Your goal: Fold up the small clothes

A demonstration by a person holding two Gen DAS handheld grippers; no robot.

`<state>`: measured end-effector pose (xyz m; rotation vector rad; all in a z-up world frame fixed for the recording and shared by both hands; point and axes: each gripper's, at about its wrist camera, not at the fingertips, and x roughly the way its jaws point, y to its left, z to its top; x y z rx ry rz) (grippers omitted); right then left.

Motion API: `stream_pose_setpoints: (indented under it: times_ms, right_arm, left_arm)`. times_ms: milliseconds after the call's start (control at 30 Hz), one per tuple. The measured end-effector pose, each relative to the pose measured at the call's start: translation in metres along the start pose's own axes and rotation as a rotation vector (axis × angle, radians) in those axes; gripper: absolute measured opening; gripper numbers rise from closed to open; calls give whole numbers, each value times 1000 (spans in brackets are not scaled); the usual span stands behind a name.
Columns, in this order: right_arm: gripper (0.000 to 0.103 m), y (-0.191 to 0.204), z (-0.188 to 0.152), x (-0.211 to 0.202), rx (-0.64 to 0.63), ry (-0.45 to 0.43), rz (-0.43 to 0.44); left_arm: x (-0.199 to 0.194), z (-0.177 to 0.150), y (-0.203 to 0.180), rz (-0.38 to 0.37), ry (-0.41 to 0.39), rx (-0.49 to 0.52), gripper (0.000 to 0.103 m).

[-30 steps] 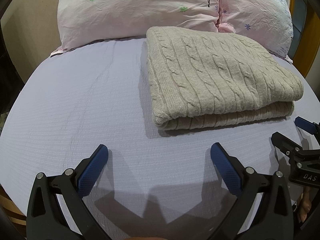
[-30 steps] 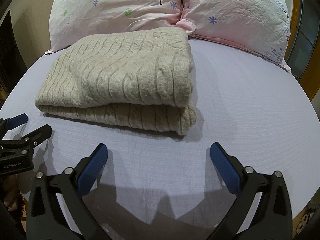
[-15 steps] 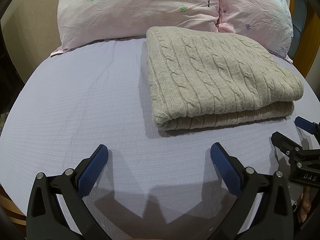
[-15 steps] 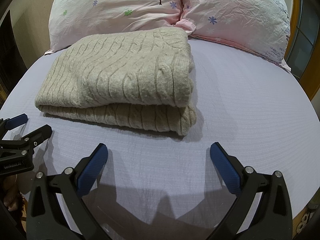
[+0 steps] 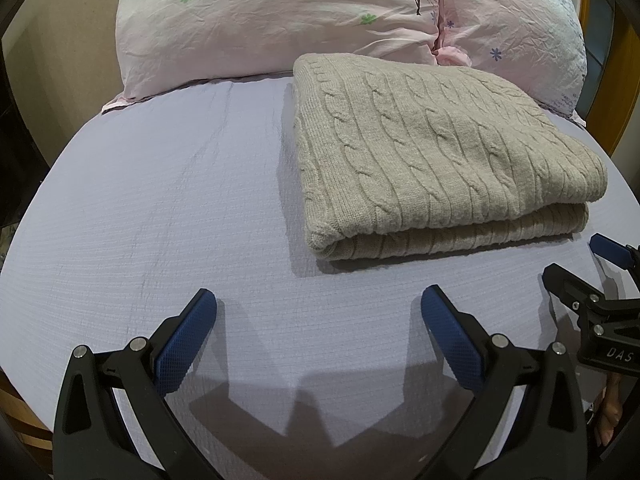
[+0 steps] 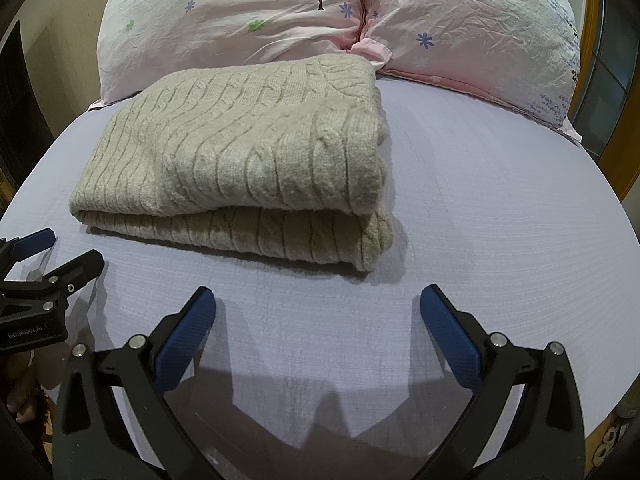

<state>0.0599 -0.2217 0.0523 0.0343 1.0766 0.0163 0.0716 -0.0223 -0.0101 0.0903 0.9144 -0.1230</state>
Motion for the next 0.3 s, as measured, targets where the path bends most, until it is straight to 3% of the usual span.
stream_pose_setpoints:
  times_ms: [300]
  right_arm:
    - [101,0,0,1,0,-1,-1]
  left_arm:
    - [-1,1,1,-1,-2,3,102]
